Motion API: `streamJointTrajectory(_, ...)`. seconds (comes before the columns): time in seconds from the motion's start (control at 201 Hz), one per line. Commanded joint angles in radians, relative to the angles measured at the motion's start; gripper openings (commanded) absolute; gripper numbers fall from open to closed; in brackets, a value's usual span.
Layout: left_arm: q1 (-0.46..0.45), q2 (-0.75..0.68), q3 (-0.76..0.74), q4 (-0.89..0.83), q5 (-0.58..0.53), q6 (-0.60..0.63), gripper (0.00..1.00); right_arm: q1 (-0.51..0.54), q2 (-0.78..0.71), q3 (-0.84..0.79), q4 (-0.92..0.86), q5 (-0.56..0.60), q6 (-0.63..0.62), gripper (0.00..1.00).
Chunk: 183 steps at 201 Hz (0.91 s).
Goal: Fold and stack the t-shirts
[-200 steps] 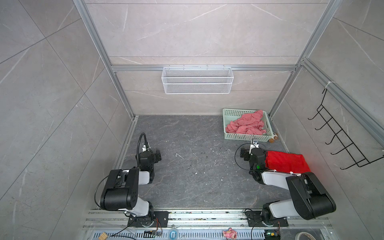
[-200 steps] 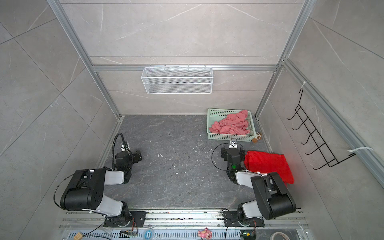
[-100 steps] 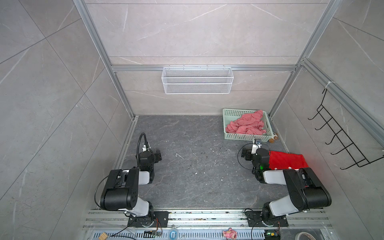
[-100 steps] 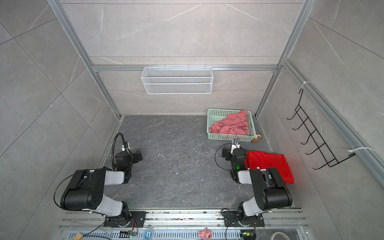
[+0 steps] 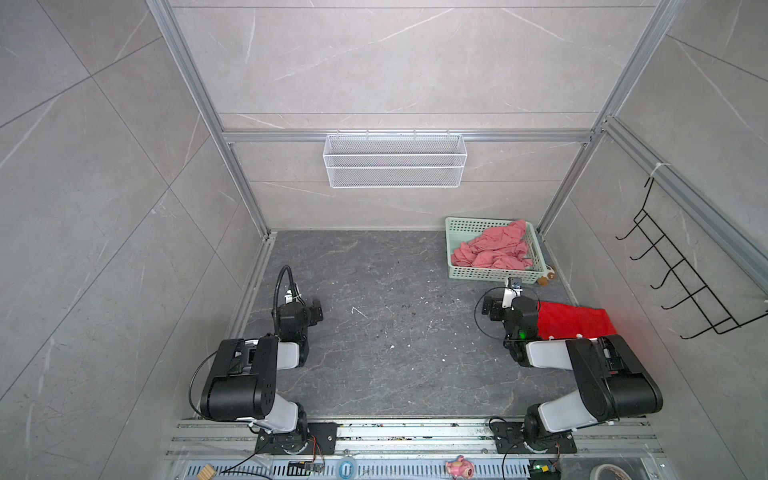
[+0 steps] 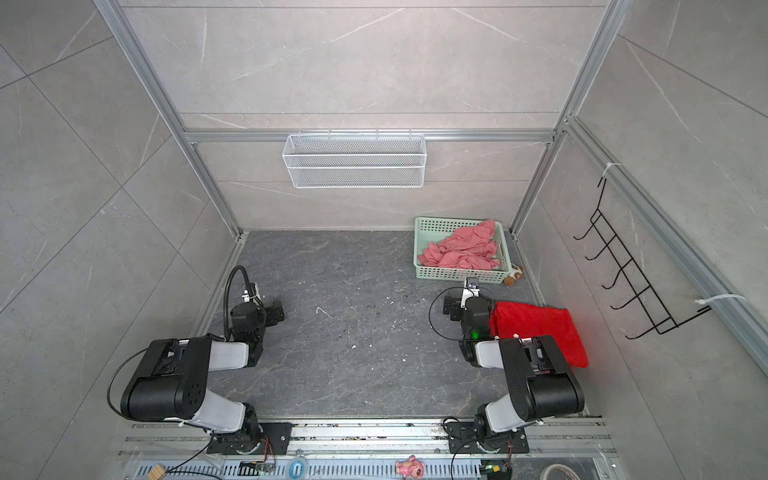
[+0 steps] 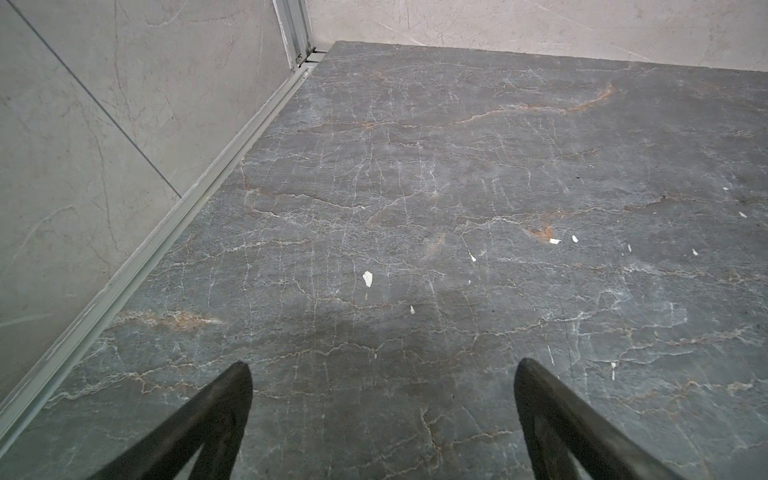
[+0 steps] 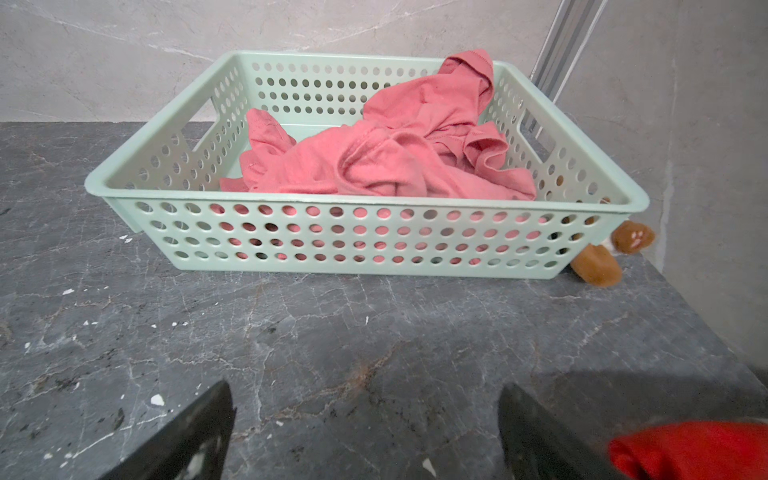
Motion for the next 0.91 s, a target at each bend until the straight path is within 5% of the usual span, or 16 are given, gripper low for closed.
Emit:
streamJointTrajectory(0.0,0.006,-0.005,0.009,0.052,0.004,0.009,1.0,0.007,-0.001,-0.007,0.024,-0.003,-0.004,1.0)
streamJointTrajectory(0.906,0.006,-0.001,0.016,0.043,0.005,0.01,1.0,0.008,0.002,0.0,0.015,0.0,-0.001,1.0)
